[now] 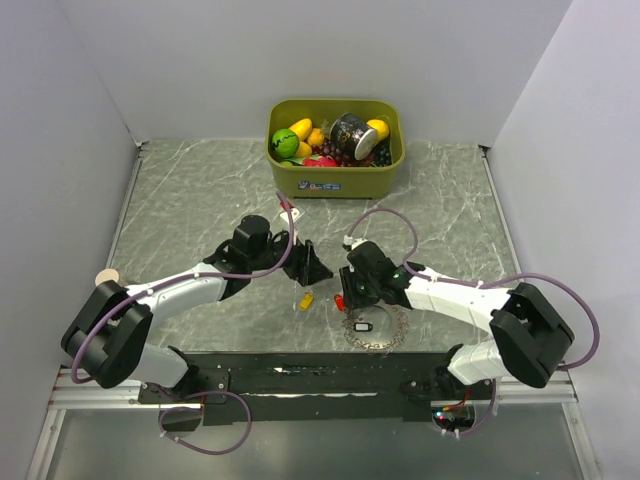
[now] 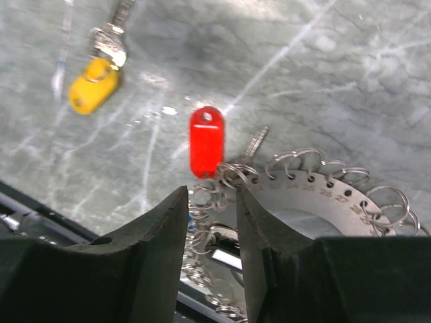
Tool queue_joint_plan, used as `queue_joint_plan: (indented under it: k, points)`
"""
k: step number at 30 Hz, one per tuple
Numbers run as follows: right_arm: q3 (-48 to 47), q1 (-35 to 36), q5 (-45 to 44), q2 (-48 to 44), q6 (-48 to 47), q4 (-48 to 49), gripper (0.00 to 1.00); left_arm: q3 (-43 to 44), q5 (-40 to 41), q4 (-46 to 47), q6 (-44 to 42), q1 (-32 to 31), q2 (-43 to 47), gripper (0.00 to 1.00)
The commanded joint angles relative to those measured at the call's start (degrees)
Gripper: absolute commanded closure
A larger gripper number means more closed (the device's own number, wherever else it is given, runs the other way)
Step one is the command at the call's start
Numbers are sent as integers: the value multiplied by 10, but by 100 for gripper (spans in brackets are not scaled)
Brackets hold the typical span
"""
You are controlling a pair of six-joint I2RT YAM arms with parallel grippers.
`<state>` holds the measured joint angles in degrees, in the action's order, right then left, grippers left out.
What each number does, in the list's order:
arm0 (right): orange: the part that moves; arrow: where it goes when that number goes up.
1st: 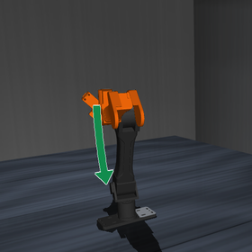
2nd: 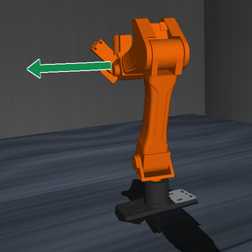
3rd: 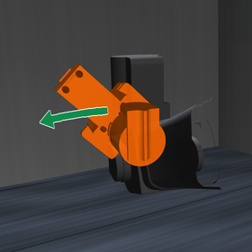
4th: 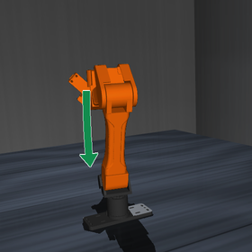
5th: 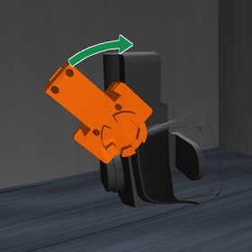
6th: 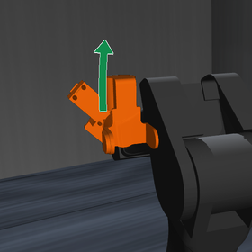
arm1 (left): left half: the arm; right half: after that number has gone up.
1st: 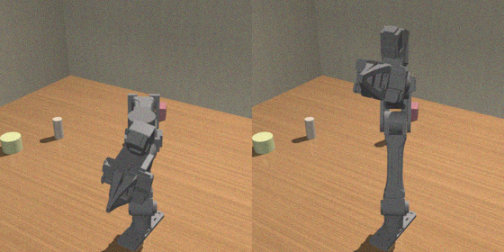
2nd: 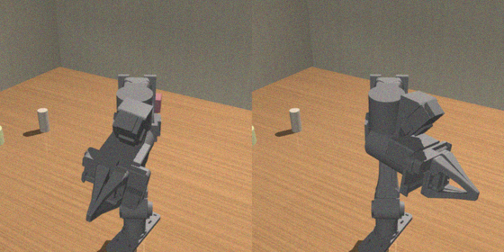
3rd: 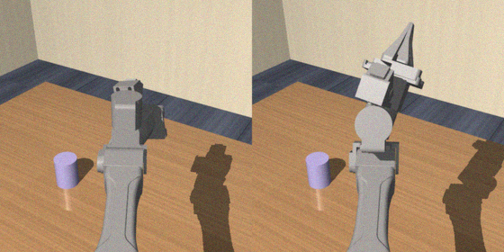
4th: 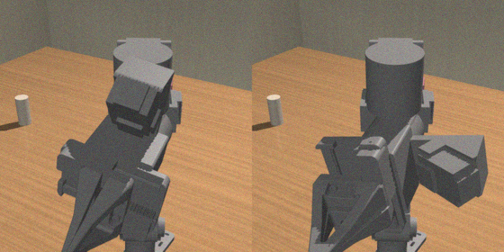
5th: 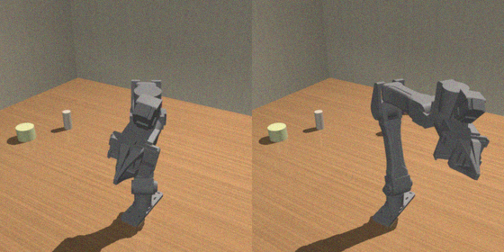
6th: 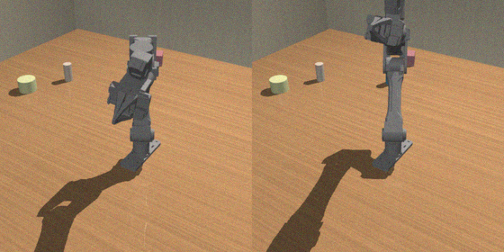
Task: Put the keys on the keyring
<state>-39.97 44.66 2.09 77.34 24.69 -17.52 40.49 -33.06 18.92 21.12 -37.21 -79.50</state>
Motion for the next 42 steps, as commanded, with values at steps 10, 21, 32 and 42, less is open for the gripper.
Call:
queue_joint_plan:
  k: [10,21,32,42]
  points:
    - [-30,11,-41,41,16,-16,82,-8,-3,9,-8,2,16,18]
    - [4,12,-64,-71,-45,13,100,1,14,-9,-14,2,44,18]
    - [101,10,49,-295,-164,136,100,13,-17,-11,-8,2,70,19]
    - [138,10,165,-387,-281,201,100,13,-118,33,4,2,89,23]
